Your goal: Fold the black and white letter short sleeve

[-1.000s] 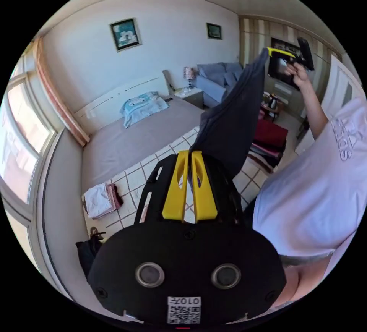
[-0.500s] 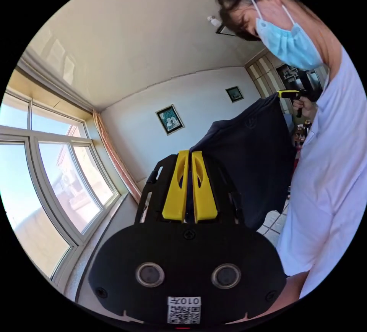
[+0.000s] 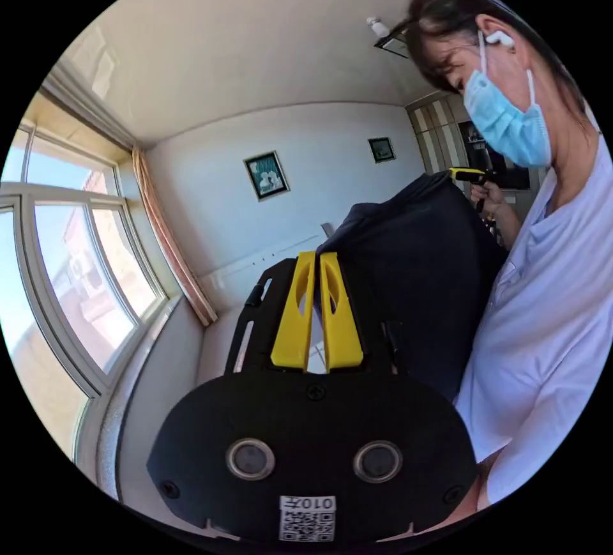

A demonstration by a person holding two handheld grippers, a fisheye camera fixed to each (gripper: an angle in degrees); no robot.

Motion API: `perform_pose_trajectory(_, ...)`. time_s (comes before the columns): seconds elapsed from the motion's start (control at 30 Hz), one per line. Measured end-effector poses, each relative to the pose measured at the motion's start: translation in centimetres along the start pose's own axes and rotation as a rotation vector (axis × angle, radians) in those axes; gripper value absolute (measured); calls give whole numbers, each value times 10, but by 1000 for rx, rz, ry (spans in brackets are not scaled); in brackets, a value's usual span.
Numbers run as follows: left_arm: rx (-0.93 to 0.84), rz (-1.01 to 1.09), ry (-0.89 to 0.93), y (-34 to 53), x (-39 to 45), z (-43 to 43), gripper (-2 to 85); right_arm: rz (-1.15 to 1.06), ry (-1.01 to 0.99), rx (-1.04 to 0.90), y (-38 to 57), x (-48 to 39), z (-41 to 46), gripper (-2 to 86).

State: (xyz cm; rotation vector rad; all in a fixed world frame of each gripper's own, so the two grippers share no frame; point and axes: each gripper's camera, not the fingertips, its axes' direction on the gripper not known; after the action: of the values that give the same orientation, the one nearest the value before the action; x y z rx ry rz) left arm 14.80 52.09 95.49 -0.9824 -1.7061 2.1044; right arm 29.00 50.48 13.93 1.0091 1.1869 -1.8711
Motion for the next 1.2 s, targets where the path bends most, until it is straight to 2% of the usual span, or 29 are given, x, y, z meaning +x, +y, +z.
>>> perform_pose_trajectory(0.07, -146, -124, 117, 29, -49, 93, -3, 109, -41, -135, 10, 39, 71, 27)
perform_pose_trajectory(0.17, -322, -190, 173, 57, -99, 208, -3, 261, -129, -290, 20, 111, 175, 25)
perform_pose_trajectory(0.27, -362, -183, 146, 36, -132, 275, -3, 319, -87, -231, -20, 160, 213, 22)
perform_pose_trajectory(0.47, -136, -46, 22, -60, -160, 238, -3, 155, 20, -51, -115, 172, 182, 18)
perform_pose_trajectory(0.6, -123, 78, 28, -57, -140, 213, -3, 17, 73, -159, -111, 154, 193, 17)
perform_pose_trajectory(0.7, -188, 152, 51, -13, -108, 216, -3, 10, 23, -270, -71, 153, 224, 16)
perform_pose_trajectory(0.83, -391, 172, 152, 96, -54, 251, -3, 80, -101, -402, 3, 156, 278, 17)
perform_pose_trajectory(1.07, -830, 141, 288, 320, 71, 325, -3, 371, -281, -700, 174, 145, 405, 22)
perform_pose_trajectory(1.2, -980, 112, 318, 404, 127, 350, -3, 536, -317, -859, 257, 137, 462, 23)
